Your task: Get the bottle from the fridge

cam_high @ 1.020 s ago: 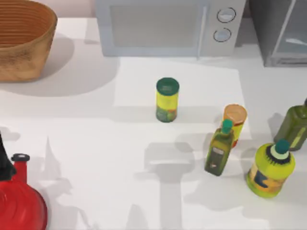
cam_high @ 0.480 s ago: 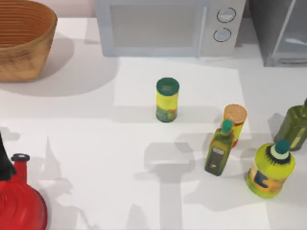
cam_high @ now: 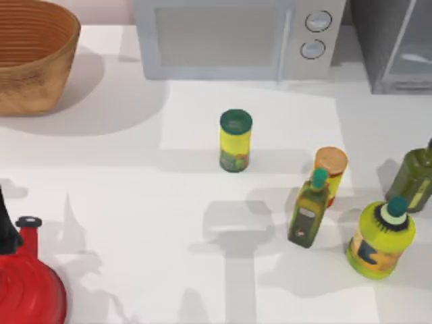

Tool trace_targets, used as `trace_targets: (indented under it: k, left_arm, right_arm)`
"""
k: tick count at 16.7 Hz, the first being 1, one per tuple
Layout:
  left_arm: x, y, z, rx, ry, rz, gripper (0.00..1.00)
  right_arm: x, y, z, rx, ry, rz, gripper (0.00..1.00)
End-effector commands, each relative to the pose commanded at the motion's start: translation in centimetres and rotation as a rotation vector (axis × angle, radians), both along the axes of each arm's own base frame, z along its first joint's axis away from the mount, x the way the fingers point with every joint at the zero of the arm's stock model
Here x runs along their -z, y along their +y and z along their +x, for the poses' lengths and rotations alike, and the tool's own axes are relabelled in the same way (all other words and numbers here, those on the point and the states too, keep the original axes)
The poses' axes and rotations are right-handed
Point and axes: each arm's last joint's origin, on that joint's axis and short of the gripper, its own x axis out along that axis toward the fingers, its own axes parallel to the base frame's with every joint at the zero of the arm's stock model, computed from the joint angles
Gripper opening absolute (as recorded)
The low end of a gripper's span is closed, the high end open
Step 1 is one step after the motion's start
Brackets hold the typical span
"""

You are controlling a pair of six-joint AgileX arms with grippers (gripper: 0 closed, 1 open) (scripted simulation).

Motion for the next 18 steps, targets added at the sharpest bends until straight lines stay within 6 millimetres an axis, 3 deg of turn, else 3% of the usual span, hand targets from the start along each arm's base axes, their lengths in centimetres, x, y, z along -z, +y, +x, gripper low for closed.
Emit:
trace_targets:
  k: [6,9,11,16,18]
  left_arm:
    - [0.0,0.0,0.0,0.0,0.0,0.0,1.0]
    - [0.0,0.0,0.0,0.0,0.0,0.0,1.0]
    - [0.0,0.0,0.0,0.0,0.0,0.0,1.0]
    - [0.0,0.0,0.0,0.0,0.0,0.0,1.0]
    - [0.0,0.0,0.0,0.0,0.0,0.0,1.0]
  right_arm:
    - [0.1,-1.5,10.0,0.003,-0.02,-0.011,1.0]
    - [0.4,-1.1,13.6,0.0,-0.012,-0.006,1.0]
    - [0.5,-0.8,14.6,0.0,-0.005,-0.004,1.0]
    - [0.4,-0.9,14.7,0.002,-0.006,-0.004,1.0]
    - [0.6,-0.9,15.6,0.0,0.0,-0.003,1.0]
